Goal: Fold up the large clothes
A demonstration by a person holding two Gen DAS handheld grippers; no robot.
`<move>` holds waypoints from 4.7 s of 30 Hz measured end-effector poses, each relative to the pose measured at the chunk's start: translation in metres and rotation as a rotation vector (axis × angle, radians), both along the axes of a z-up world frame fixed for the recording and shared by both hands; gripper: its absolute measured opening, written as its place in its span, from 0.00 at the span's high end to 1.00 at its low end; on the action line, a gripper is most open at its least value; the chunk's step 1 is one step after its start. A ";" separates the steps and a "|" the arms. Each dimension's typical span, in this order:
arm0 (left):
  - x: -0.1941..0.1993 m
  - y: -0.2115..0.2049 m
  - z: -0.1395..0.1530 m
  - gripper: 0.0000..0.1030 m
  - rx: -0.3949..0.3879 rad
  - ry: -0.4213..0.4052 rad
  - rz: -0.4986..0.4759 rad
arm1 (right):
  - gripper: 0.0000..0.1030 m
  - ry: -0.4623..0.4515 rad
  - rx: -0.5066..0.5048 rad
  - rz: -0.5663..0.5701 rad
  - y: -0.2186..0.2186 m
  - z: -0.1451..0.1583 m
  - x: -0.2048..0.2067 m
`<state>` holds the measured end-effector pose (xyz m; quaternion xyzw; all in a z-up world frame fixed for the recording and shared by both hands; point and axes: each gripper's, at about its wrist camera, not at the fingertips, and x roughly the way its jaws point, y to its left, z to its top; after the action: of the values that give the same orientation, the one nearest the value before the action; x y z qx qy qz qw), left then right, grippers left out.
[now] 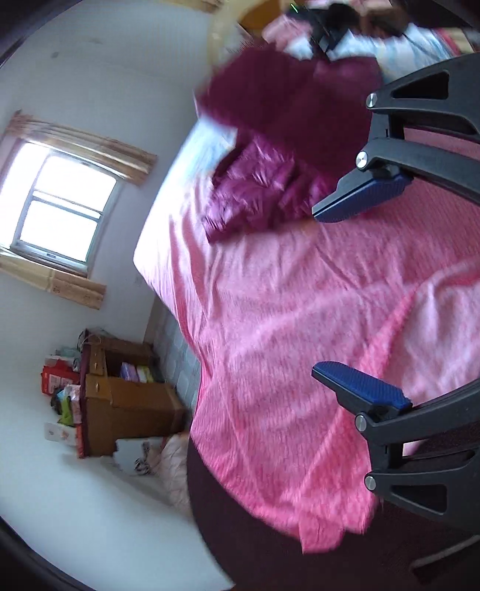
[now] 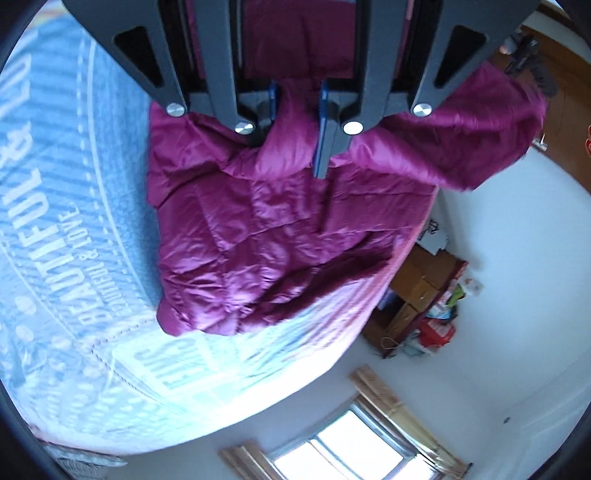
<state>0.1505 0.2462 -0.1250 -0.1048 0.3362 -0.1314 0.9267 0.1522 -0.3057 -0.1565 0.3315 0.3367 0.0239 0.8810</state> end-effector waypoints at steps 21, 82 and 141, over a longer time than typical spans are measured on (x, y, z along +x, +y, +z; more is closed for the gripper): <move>0.105 -0.116 -0.052 0.24 0.011 0.201 -0.210 | 0.01 -0.053 -0.450 0.046 0.013 0.027 -0.010; 0.290 -0.260 -0.073 0.81 0.448 0.044 0.029 | 0.42 0.187 -0.595 -0.204 -0.056 -0.021 0.174; 0.132 -0.163 -0.060 0.33 0.228 0.045 0.085 | 0.60 -0.069 -0.417 0.045 0.071 0.034 0.146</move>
<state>0.2828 0.0834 -0.1849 -0.0158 0.3647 -0.0504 0.9296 0.2983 -0.2345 -0.1226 0.1334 0.3112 -0.0151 0.9408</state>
